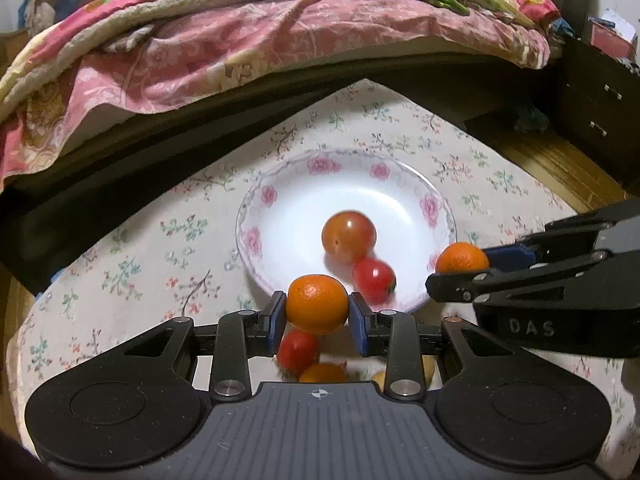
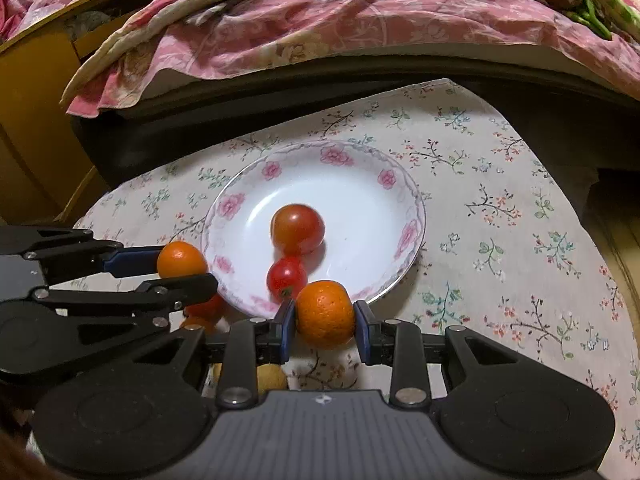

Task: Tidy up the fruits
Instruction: 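Carry both held oranges over the white plate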

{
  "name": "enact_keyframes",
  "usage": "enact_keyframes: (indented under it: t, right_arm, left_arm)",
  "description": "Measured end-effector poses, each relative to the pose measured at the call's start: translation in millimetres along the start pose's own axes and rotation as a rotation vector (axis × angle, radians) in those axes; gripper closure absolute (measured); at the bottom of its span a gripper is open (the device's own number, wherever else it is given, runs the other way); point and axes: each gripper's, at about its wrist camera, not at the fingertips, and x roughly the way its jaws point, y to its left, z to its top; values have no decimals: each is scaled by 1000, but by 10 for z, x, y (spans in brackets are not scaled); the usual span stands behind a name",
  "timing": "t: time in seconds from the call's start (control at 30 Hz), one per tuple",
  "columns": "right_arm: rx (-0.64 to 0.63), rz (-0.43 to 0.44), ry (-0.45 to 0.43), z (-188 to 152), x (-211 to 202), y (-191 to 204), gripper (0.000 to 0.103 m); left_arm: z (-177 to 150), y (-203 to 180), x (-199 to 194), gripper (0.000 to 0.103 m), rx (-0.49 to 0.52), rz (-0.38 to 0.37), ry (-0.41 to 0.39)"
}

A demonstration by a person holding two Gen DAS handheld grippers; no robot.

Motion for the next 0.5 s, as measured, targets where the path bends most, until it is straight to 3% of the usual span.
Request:
enact_keyframes:
  t: [0.5]
  right_arm:
    - [51, -19, -20, 149, 136, -66, 69]
  left_arm:
    - [163, -1, 143, 63, -24, 8, -5]
